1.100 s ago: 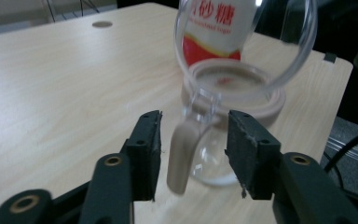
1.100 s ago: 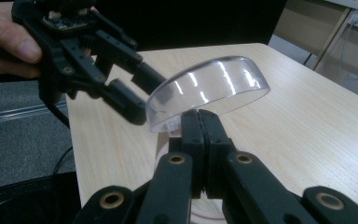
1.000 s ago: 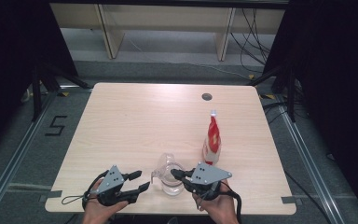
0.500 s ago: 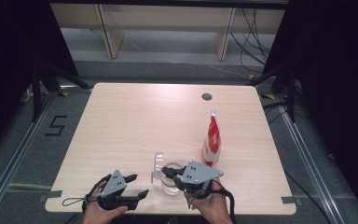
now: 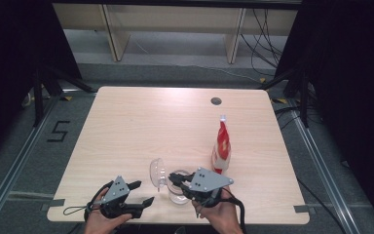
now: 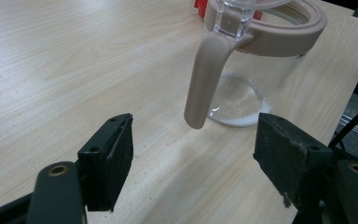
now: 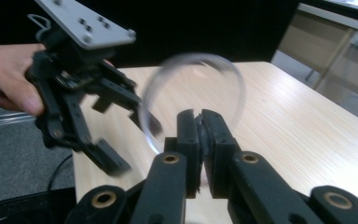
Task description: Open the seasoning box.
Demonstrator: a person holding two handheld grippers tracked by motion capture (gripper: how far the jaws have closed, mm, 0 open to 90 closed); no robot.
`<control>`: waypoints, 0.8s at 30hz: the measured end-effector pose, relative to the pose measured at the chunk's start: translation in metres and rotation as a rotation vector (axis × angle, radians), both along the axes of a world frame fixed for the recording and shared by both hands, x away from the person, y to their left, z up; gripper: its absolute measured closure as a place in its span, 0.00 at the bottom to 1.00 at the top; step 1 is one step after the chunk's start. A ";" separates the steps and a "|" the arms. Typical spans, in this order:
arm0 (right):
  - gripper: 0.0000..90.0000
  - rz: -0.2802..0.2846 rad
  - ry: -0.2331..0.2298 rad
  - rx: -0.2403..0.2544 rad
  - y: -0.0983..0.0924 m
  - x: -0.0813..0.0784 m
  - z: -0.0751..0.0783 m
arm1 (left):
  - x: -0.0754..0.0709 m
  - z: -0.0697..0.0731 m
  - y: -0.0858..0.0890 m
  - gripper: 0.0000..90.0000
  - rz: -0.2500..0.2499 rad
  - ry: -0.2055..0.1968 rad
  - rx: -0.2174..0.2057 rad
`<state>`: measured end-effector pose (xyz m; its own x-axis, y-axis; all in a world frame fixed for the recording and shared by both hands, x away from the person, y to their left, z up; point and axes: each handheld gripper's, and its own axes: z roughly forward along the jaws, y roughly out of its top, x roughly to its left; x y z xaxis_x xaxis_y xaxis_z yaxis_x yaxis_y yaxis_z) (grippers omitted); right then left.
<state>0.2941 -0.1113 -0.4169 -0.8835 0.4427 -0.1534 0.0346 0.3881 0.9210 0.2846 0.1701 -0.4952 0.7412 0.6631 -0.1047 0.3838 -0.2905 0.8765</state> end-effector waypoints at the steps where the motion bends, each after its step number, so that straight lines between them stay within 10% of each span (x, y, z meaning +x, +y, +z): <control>1: 0.94 -0.014 0.000 0.002 -0.004 0.000 -0.001 | 0.001 0.000 0.001 0.30 -0.006 -0.010 0.006; 24: 0.66 -0.302 0.120 0.021 -0.098 -0.014 -0.032 | 0.002 -0.002 0.001 0.28 0.006 0.016 0.030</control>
